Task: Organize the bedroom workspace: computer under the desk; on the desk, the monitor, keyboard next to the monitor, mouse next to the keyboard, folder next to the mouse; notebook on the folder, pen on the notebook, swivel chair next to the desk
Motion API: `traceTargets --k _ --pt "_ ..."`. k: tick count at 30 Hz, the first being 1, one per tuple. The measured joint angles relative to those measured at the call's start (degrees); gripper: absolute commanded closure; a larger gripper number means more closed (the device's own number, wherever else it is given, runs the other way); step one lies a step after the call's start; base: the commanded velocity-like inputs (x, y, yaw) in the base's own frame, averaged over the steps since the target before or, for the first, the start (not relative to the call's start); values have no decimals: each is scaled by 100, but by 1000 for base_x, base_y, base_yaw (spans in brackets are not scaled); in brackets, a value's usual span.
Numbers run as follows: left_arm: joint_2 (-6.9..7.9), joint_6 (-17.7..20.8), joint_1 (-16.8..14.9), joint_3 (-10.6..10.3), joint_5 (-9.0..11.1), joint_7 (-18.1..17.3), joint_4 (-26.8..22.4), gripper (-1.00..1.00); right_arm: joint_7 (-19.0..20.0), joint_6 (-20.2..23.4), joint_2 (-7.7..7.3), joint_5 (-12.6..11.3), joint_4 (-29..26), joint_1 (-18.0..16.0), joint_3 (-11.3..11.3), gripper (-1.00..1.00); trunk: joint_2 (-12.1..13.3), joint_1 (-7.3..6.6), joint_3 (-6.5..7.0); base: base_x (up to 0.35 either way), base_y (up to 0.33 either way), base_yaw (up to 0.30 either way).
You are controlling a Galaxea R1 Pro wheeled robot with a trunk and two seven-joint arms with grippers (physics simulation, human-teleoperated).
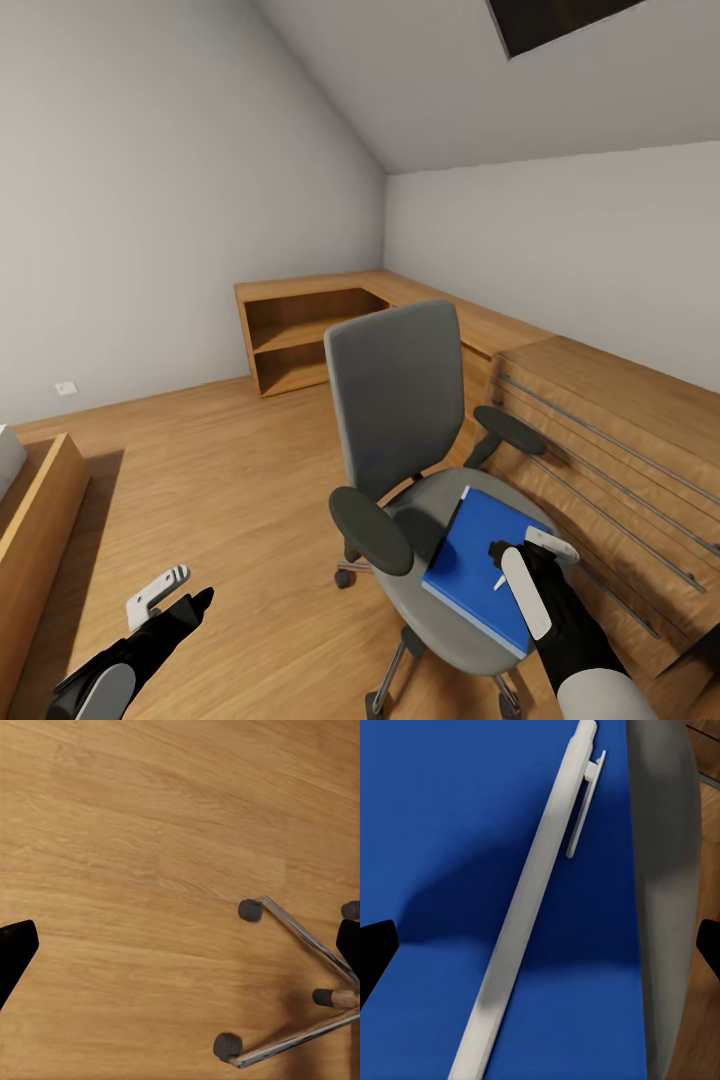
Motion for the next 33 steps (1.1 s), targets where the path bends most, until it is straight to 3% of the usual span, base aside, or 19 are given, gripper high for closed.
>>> traceTargets --k 27,33 --pt "1 3 0 2 0 -1 0 -100 0 4 0 0 0 0 0 -100 0 0 0 0 0 0" --pt "4 2 0 2 6 -1 1 -100 -1 -14 2 -10 -84 -3 4 -100 -161 87 -71 0 0 0"
